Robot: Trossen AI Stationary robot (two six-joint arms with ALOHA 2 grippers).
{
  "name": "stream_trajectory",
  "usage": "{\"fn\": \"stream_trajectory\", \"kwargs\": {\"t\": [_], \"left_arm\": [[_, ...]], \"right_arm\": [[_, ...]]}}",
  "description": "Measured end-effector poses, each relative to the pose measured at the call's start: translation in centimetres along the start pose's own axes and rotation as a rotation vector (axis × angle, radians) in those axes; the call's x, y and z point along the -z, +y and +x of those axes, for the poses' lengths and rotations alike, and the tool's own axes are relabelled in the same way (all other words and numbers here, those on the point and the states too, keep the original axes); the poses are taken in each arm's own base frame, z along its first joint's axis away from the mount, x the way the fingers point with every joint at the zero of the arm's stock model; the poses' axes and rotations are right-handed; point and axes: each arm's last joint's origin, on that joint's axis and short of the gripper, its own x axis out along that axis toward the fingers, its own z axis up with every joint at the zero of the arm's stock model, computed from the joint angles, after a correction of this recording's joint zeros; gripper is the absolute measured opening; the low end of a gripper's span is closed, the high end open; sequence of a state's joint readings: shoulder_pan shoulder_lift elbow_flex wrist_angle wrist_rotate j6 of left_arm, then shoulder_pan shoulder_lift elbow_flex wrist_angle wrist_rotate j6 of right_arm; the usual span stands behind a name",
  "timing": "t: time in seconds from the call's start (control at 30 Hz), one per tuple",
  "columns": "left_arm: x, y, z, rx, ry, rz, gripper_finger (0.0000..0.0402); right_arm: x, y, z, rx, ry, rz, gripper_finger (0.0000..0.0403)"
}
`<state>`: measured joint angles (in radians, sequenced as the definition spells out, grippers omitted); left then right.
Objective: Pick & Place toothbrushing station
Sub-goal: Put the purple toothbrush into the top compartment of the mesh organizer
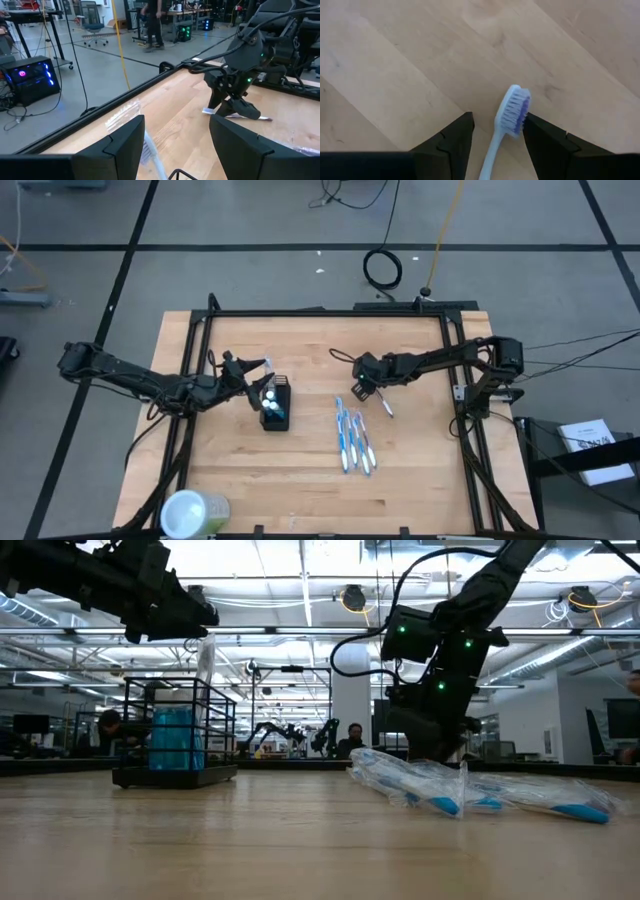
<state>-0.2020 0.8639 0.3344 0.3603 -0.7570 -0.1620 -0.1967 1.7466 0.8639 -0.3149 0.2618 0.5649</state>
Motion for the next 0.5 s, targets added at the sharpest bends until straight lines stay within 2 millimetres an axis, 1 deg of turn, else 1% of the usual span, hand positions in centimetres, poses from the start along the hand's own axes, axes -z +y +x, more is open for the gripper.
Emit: {"fn": "stream_trajectory", "kwargs": {"t": [0.07, 0.17, 0.33, 0.5], "left_arm": [[0.0, 0.0, 0.0, 0.000, 0.000, -0.004, 0.0232], [0.0, 0.0, 0.0, 0.000, 0.000, -0.010, 0.0232], [0.0, 0.0, 0.0, 0.000, 0.000, -0.026, 0.0232], [0.0, 0.0, 0.0, 0.000, 0.000, -0.050, 0.0232]], "right_arm": [[0.2, 0.2, 0.0, 0.000, -0.002, -0.018, 0.0163], [0.4, 0.5, -0.1, -0.002, -0.003, -0.061, 0.0143], [0.6, 0.9, -0.2, -0.007, -0.006, -0.111, 0.0090], [0.4, 1.1, -0.2, -0.029, -0.030, -0.171, 0.0031]]}}
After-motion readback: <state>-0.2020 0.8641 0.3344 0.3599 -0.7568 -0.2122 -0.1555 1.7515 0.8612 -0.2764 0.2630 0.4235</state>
